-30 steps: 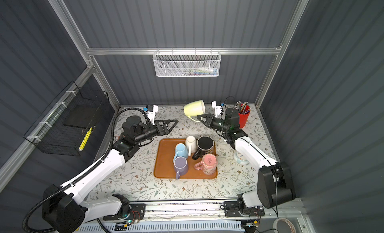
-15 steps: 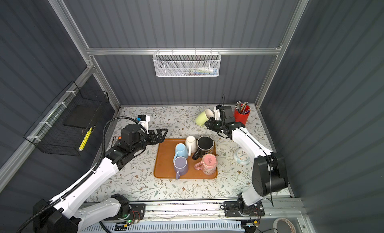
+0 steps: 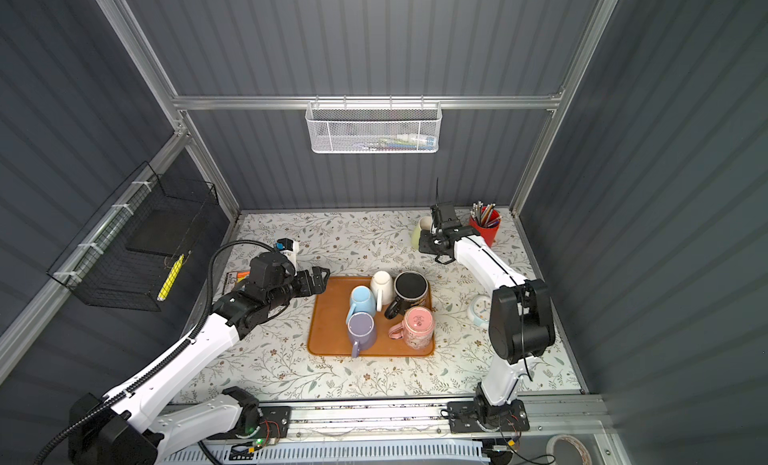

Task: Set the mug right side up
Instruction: 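Lower the green mug upright onto the table beside the red cup with the right gripper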

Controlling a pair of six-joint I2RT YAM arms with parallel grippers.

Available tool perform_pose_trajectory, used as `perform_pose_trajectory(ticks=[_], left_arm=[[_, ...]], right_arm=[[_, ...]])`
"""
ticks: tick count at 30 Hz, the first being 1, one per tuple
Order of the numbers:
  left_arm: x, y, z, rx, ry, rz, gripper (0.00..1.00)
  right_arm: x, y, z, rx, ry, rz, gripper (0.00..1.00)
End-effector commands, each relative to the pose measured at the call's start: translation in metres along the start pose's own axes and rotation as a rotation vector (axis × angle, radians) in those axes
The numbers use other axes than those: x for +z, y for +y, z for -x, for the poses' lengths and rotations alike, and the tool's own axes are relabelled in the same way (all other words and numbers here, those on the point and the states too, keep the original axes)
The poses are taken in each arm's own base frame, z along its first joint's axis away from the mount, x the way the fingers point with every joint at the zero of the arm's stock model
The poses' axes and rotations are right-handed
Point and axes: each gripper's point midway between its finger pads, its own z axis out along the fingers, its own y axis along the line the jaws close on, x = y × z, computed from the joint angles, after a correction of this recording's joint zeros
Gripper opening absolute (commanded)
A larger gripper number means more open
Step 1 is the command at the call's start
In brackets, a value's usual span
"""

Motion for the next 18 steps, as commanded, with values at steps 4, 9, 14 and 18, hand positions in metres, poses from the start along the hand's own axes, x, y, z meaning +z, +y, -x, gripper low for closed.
perform_pose_trajectory(ticks=[4, 9, 14, 18], left_arm=[[-0.009, 0.003, 0.000, 0.051, 0.020, 0.017, 1.00], [-0.010, 0.004, -0.003, 0.075, 0.037, 0.025, 1.00], [-0.009, 0.008, -0.007, 0.099, 0.063, 0.046, 1.00], [-0.007, 0.010, -0.010, 0.113, 0.080, 0.052, 1.00]], right_arm=[[0.005, -0.006, 0.040, -0.128, -0.102, -0.074, 0.00], [0.020, -0.014, 0.046, -0.180, -0.093, -0.135, 0.00], [0.035, -0.024, 0.047, -0.213, -0.071, -0.181, 0.00], [0.042, -0.032, 0.046, -0.207, -0.061, -0.197, 0.00]])
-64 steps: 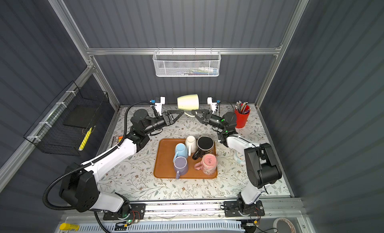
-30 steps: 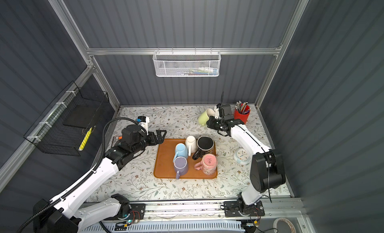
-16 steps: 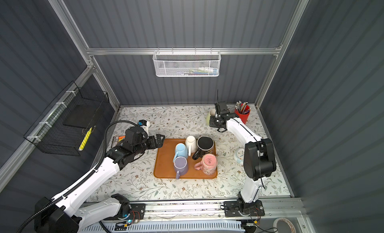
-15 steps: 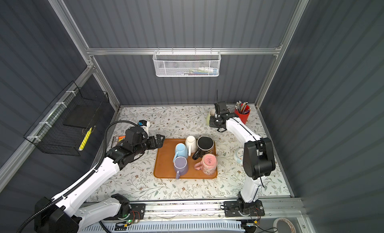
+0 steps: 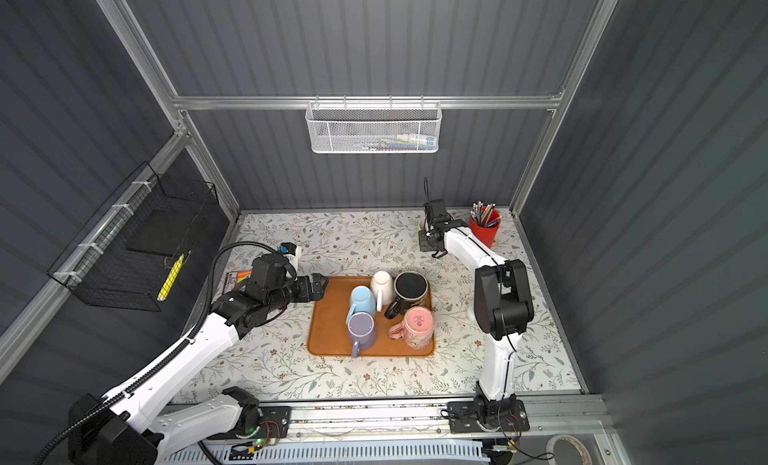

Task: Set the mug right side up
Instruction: 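Lower the green mug upright onto the table beside the red cup with the right gripper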

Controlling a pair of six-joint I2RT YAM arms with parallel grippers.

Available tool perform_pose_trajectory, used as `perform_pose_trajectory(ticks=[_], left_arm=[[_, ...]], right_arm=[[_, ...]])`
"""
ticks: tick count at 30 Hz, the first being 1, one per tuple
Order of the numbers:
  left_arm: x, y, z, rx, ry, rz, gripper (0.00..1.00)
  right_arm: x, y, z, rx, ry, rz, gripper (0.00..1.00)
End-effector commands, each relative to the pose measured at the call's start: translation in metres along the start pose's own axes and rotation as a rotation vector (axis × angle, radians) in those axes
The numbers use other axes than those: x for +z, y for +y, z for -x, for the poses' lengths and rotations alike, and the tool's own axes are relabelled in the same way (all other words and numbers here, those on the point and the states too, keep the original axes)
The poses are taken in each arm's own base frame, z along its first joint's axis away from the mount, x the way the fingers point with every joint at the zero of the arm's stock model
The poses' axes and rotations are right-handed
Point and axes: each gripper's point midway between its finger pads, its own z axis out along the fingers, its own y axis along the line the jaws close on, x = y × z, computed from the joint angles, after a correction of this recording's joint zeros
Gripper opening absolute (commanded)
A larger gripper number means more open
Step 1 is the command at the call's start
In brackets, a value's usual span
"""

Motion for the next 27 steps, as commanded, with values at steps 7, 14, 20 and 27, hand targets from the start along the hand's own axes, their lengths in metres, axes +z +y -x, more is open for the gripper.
perform_pose_trajectory(ticks=[7, 14, 20, 27], left_arm=[[0.001, 0.000, 0.001, 0.037, 0.028, 0.007, 1.00], [0.004, -0.006, -0.001, 0.040, 0.038, -0.028, 1.00], [0.005, -0.006, -0.003, 0.047, 0.048, -0.030, 1.00], [0.007, -0.008, -0.004, 0.052, 0.051, -0.041, 1.00]], right_arm=[[0.003, -0.017, 0.026, 0.001, -0.071, -0.051, 0.00], [0.011, -0.017, 0.020, -0.005, -0.048, -0.051, 0.00], [0.018, -0.017, 0.017, -0.005, -0.034, -0.050, 0.00], [0.026, -0.016, 0.011, -0.003, -0.008, -0.047, 0.08]])
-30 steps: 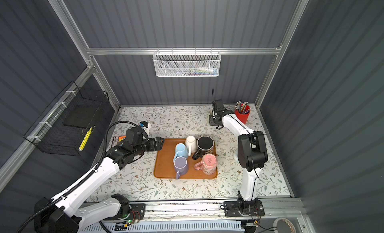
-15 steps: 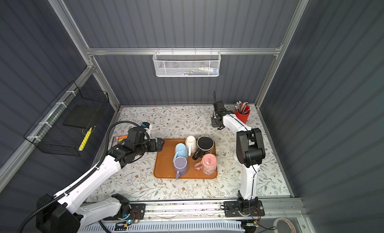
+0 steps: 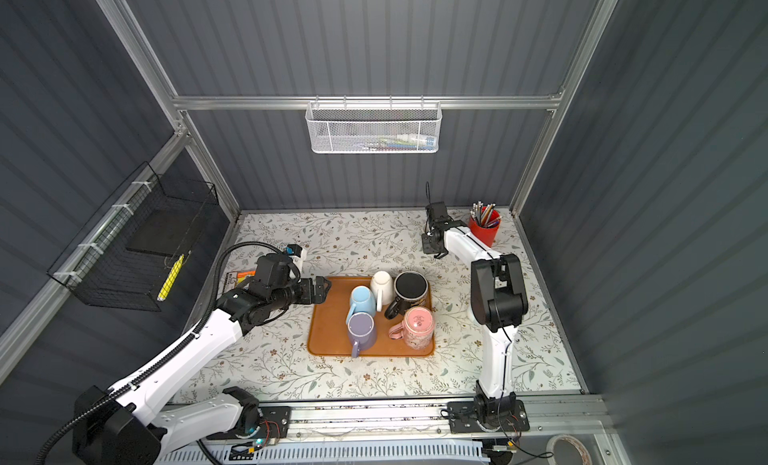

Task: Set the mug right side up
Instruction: 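Lower the green mug upright onto the table beside the red cup with the right gripper, then release the green mug and raise the right gripper while the left nears the blue mug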

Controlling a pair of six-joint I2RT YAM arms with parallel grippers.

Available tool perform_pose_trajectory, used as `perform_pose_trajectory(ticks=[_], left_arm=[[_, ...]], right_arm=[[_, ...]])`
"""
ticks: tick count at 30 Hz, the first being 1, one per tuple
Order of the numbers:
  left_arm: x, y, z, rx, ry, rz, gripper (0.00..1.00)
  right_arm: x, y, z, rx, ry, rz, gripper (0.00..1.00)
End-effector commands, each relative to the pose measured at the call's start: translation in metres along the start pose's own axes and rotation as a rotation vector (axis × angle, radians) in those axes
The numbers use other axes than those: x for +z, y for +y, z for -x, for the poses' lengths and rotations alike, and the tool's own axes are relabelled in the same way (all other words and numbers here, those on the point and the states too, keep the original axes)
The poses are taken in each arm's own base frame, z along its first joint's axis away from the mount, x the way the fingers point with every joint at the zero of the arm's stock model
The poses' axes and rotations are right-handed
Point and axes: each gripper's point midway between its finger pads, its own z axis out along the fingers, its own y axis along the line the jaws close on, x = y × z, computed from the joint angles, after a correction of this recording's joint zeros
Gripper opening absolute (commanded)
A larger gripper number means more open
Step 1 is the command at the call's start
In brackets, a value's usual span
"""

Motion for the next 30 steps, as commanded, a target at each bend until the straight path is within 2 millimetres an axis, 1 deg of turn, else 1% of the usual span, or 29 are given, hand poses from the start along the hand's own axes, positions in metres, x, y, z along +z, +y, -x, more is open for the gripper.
perform_pose_trajectory(ticks=[1, 6, 10, 13, 18, 23, 24, 25, 26, 30], left_arm=[[-0.002, -0.004, 0.008, 0.022, -0.010, -0.017, 1.00], [0.002, -0.005, 0.006, 0.039, 0.032, -0.017, 1.00], [0.009, -0.010, -0.002, 0.070, 0.127, -0.028, 1.00], [0.012, -0.010, -0.006, 0.081, 0.162, -0.029, 0.98], [0.008, -0.011, -0.008, 0.102, 0.184, -0.032, 0.95], [0.004, -0.016, -0.009, 0.117, 0.206, -0.043, 0.93], [0.003, -0.018, -0.010, 0.121, 0.209, -0.046, 0.93], [0.003, -0.020, -0.011, 0.125, 0.212, -0.048, 0.93], [0.002, -0.023, -0.012, 0.132, 0.214, -0.051, 0.92], [0.004, -0.038, -0.020, 0.195, 0.227, -0.045, 0.91]], right_arm=[[-0.001, -0.002, 0.019, 0.011, -0.053, -0.005, 0.12], [-0.004, -0.002, 0.019, 0.011, -0.053, -0.002, 0.31], [-0.009, -0.002, 0.021, 0.013, -0.060, -0.001, 0.42], [-0.015, -0.002, 0.022, 0.021, -0.072, 0.006, 0.48], [-0.028, -0.003, 0.023, 0.036, -0.101, 0.020, 0.56], [-0.050, -0.003, 0.025, 0.051, -0.149, 0.036, 0.63], [-0.057, -0.004, 0.024, 0.056, -0.157, 0.039, 0.65], [-0.063, -0.004, 0.029, 0.061, -0.188, 0.044, 0.68], [-0.070, -0.005, 0.031, 0.066, -0.204, 0.049, 0.70], [-0.098, -0.005, 0.033, 0.095, -0.260, 0.081, 0.75]])
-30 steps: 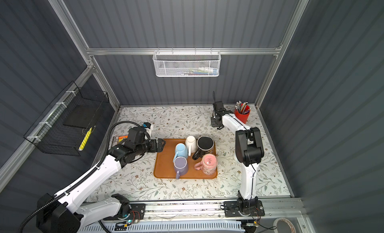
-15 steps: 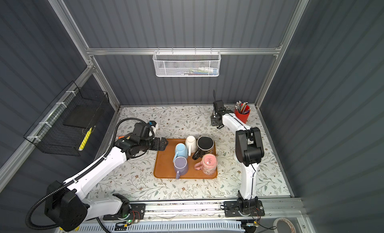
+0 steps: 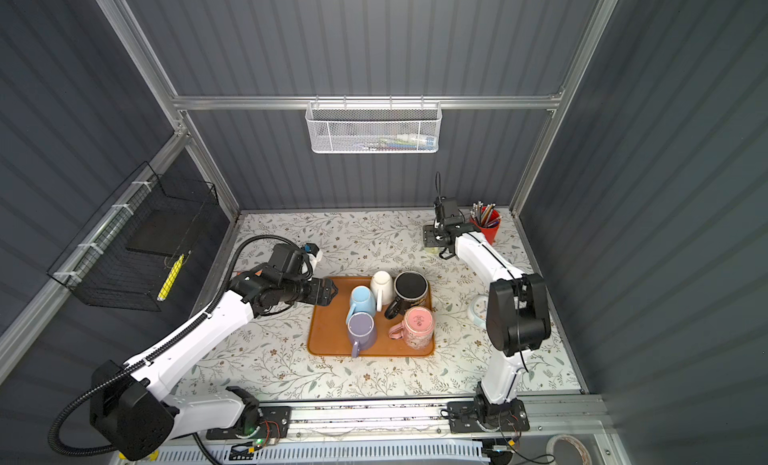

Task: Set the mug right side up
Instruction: 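Release the green mug and raise the right gripper while the left nears the blue mug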

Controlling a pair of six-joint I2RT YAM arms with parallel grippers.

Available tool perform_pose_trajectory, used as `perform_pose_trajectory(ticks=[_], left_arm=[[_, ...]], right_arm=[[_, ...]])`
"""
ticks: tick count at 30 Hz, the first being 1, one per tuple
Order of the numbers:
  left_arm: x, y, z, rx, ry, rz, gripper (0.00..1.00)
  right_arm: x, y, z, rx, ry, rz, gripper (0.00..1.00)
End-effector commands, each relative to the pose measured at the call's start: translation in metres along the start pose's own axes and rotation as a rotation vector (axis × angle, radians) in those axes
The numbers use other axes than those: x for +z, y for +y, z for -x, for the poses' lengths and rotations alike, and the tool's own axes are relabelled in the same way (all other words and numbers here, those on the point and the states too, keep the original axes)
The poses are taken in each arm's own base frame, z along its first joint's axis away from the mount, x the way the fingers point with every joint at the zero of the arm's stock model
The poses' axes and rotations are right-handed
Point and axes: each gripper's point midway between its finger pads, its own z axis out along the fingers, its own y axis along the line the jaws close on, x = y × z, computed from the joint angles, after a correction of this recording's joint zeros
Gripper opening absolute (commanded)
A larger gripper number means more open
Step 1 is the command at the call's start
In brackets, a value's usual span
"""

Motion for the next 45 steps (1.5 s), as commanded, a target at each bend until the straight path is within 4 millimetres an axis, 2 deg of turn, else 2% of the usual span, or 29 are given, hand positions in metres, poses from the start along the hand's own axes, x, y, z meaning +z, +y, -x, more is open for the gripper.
perform_pose_trajectory(ticks=[1, 5, 10, 13, 19, 26, 28, 31, 34, 37, 42, 45], left_arm=[[0.000, -0.015, -0.005, 0.083, 0.034, 0.022, 0.90], [0.010, -0.025, -0.014, 0.128, 0.074, 0.039, 0.82], [0.018, -0.028, -0.022, 0.143, 0.113, 0.036, 0.57], [0.021, -0.027, -0.023, 0.151, 0.119, 0.049, 0.53], [0.027, -0.027, -0.022, 0.148, 0.128, 0.057, 0.54], [0.037, -0.032, -0.026, 0.147, 0.147, 0.048, 0.58], [0.039, -0.036, -0.027, 0.160, 0.153, 0.046, 0.61], [0.041, -0.042, -0.028, 0.182, 0.160, 0.046, 0.69], [0.045, -0.046, -0.030, 0.207, 0.175, 0.066, 0.72], [0.051, -0.046, -0.031, 0.223, 0.192, 0.097, 0.69], [0.054, -0.047, -0.029, 0.219, 0.205, 0.113, 0.58], [0.055, -0.047, -0.028, 0.223, 0.217, 0.129, 0.55]], right_arm=[[-0.022, 0.004, 0.010, 0.042, -0.066, 0.042, 0.77], [-0.049, 0.010, 0.008, 0.088, -0.120, 0.104, 0.81], [-0.082, 0.020, -0.002, 0.132, -0.180, 0.194, 0.81], [-0.101, 0.025, -0.011, 0.158, -0.214, 0.237, 0.81], [-0.121, 0.033, -0.039, 0.190, -0.221, 0.305, 0.80], [-0.133, 0.038, -0.062, 0.189, -0.217, 0.347, 0.81], [-0.142, 0.038, -0.061, 0.190, -0.242, 0.357, 0.81], [-0.143, 0.037, -0.064, 0.188, -0.241, 0.359, 0.81], [-0.144, 0.038, -0.065, 0.185, -0.242, 0.364, 0.81], [-0.144, 0.040, -0.067, 0.186, -0.241, 0.374, 0.81], [-0.143, 0.041, -0.070, 0.191, -0.233, 0.382, 0.80], [-0.144, 0.041, -0.071, 0.193, -0.236, 0.387, 0.80]])
